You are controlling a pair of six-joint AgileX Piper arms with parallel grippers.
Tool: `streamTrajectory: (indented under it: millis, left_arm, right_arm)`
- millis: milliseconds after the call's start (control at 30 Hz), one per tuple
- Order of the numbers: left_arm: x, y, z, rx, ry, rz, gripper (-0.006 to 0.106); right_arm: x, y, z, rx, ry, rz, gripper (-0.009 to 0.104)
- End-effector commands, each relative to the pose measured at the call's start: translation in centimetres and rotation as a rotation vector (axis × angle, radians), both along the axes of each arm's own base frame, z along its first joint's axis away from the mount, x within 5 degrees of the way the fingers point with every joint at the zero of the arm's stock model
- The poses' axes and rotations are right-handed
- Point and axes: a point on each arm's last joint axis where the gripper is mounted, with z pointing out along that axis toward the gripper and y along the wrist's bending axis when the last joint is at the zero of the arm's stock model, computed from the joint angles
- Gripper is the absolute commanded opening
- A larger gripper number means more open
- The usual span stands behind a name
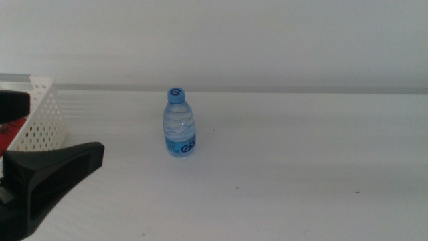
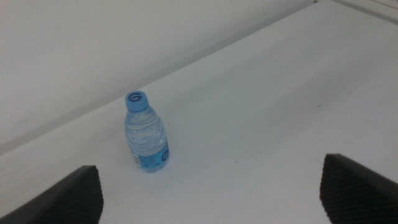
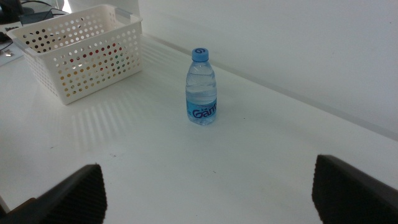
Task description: Use arms to grab the bottles and put them into the dustbin to the left of the table.
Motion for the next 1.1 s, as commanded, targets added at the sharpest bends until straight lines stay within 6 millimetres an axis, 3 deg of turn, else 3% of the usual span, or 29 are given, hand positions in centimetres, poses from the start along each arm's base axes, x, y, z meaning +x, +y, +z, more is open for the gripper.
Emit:
streamTrajectory:
  millis: [0, 233, 333, 433, 500, 733, 900, 1067]
  left_arm:
    - [0.0, 0.0, 0.1, 0.003, -0.021, 0.0, 0.094]
    - [0.1, 0.0, 0.1, 0.001, -0.032, 0.003, 0.094]
    - [0.7, 0.3, 0.6, 0.028, -0.125, 0.038, 0.094]
    - [1.9, -0.1, -0.3, 0.007, -0.185, 0.057, 0.094]
    - [3.2, -0.8, -1.9, -0.021, -0.211, 0.07, 0.094]
    - [9.4, -3.6, -10.5, -0.024, -0.222, 0.125, 0.094]
    - [12.1, -5.1, -14.2, 0.051, -0.159, 0.113, 0.094]
    - [13.4, -5.8, -16.7, 0.079, -0.096, 0.116, 0.094]
  right_arm:
    - [-0.1, -0.1, 0.3, 0.008, -0.023, -0.005, 0.088]
    - [-0.1, -0.1, 0.3, 0.008, -0.023, -0.005, 0.088]
    - [-0.1, -0.1, 0.3, 0.008, -0.023, -0.005, 0.088]
    - [-0.1, -0.1, 0.3, 0.008, -0.023, -0.005, 0.088]
    - [-0.1, -0.1, 0.3, 0.008, -0.023, -0.005, 0.088]
    - [-0.1, -0.1, 0.3, 0.009, -0.022, -0.004, 0.088]
    - [-0.1, -0.1, 0.3, 0.009, -0.022, -0.004, 0.088]
    - [-0.1, -0.1, 0.3, 0.009, -0.022, -0.004, 0.088]
